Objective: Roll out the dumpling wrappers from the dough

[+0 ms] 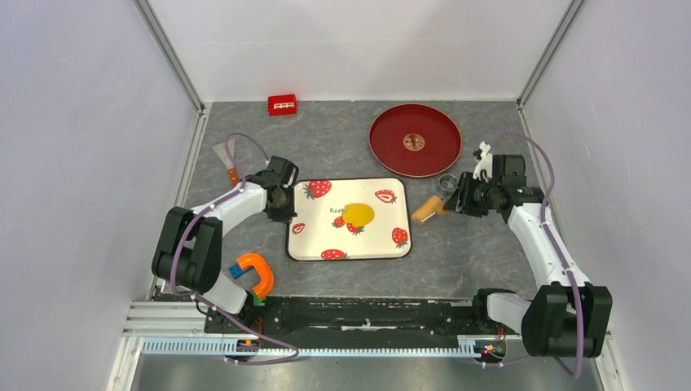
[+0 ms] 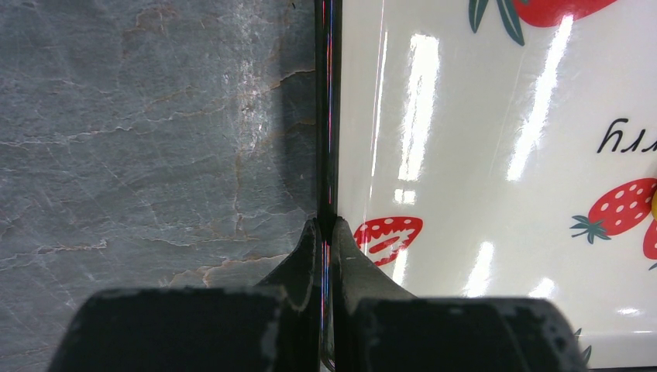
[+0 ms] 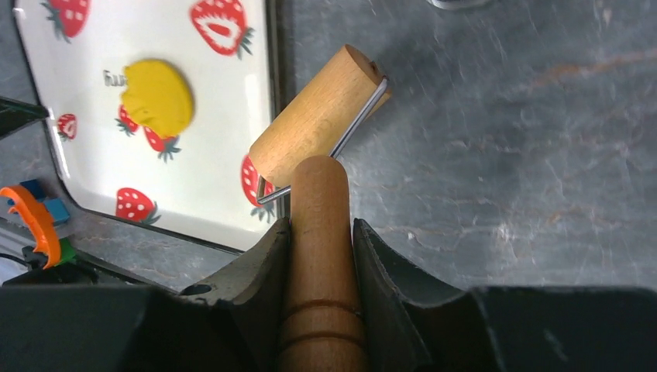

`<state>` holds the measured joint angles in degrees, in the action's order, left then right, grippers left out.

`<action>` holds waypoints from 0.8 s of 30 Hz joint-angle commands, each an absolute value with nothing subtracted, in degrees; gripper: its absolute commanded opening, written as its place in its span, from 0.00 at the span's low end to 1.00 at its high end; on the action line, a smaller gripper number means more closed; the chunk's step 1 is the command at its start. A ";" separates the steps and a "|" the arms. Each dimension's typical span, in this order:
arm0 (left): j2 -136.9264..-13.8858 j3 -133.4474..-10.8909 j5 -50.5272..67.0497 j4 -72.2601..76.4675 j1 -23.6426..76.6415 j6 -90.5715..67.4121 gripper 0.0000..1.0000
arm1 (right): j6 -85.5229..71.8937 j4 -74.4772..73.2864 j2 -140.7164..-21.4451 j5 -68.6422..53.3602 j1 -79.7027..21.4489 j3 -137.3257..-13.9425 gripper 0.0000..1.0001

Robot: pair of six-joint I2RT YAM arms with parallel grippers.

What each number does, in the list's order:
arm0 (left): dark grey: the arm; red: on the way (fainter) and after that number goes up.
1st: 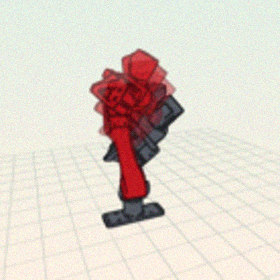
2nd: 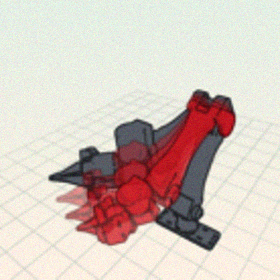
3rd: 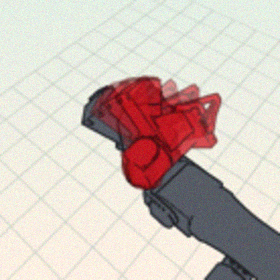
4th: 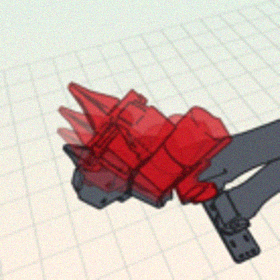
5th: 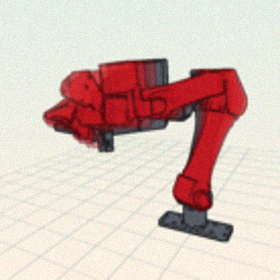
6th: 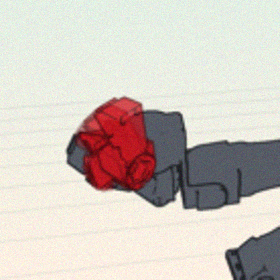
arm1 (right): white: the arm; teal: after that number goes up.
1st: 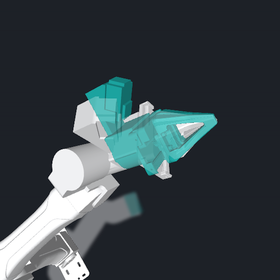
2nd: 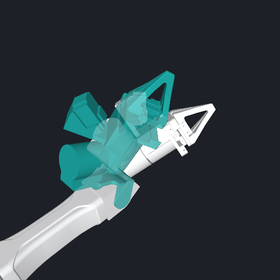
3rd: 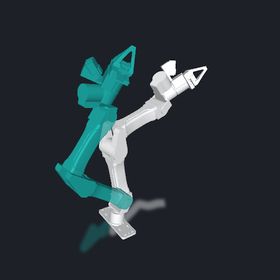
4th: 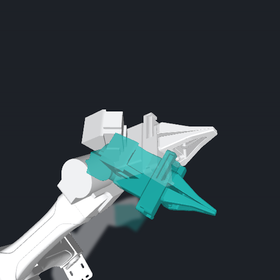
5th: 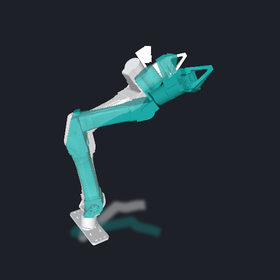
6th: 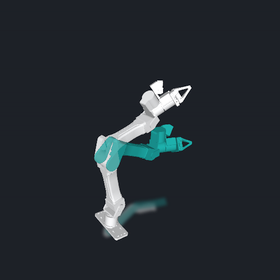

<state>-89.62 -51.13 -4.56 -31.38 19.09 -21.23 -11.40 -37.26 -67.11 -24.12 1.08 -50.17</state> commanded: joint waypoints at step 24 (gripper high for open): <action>-95.45 -49.46 0.46 -33.91 21.18 -17.22 0.02 | -8.38 -44.19 -65.46 -9.19 2.55 -50.65 0.83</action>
<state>-90.76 -52.45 -4.29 -32.69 19.20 -20.05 -9.85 -43.97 -65.25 -12.14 2.48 -45.89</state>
